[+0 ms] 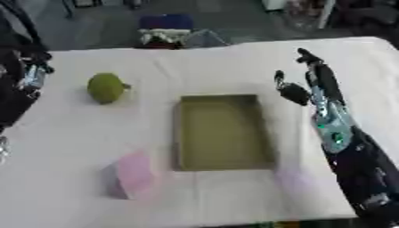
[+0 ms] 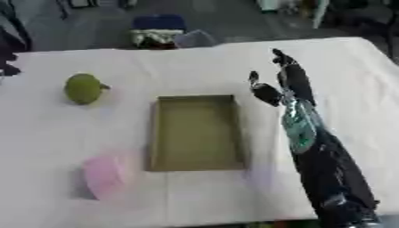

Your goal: Pick up objects on the table and place them in the box.

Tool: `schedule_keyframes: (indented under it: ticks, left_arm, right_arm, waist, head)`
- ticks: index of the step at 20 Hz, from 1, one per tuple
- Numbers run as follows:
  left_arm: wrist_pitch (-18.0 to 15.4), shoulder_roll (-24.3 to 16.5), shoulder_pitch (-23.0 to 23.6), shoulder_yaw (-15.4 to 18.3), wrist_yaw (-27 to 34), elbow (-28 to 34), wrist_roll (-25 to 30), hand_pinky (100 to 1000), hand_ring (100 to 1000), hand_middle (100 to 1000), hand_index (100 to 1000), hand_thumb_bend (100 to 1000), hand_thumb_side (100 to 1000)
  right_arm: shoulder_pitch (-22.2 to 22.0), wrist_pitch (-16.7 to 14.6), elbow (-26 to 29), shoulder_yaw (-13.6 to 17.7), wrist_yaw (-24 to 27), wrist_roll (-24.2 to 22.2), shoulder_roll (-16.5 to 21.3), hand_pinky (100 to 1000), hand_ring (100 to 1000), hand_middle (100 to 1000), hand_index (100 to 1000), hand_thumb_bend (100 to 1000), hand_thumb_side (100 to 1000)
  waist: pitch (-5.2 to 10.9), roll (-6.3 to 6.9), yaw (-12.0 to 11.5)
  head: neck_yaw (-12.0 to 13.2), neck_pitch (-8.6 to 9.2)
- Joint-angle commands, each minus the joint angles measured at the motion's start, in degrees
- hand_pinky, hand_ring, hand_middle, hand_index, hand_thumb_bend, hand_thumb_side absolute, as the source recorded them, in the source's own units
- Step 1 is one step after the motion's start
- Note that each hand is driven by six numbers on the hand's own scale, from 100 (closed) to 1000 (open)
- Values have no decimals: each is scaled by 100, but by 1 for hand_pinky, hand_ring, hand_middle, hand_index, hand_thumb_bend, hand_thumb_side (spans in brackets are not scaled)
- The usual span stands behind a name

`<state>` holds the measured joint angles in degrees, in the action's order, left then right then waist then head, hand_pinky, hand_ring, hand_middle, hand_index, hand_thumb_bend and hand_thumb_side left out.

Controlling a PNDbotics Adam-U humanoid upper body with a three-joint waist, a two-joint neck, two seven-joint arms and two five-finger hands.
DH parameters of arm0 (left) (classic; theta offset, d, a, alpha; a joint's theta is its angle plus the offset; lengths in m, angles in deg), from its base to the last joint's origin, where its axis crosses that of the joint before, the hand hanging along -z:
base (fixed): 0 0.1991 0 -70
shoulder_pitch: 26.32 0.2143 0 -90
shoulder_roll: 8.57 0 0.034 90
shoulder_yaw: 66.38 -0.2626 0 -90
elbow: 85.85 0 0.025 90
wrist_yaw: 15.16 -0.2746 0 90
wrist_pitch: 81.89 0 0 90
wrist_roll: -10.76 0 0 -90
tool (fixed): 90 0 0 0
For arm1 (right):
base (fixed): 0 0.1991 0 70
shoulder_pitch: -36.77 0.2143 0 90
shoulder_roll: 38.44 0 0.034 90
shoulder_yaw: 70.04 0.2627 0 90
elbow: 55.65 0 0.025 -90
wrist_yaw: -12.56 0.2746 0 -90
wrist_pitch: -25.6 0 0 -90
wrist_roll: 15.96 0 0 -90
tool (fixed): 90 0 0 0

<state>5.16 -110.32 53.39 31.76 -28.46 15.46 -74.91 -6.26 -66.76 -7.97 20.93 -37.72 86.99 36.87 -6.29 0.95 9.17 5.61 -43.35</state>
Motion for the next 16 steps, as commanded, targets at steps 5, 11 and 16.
schedule_keyframes:
  ticks: [5,11,16]
  left_arm:
    - [-519,-1354,-1068,-508,-1323,-1465,782,779,736,784,872,100,387]
    - [-1205,-1519,-2142,-1083,-2124,-3001,1223,776,748,794,885,197,372]
    - [-1678,-1106,-2931,-1323,-2695,-4168,1475,776,757,801,884,270,437]
  right_arm:
    - [110,-43,146,-57,-48,-45,20,793,936,791,967,197,438]
    - [133,-74,167,-86,-56,-70,-19,792,936,792,966,199,438]
    - [157,-88,183,-101,-44,-83,-57,792,936,792,967,201,438]
  waist:
    - [102,20,106]
    - [86,11,212]
    - [68,-20,275]
  head:
    - [59,-58]
    - [105,-71]
    - [134,-76]
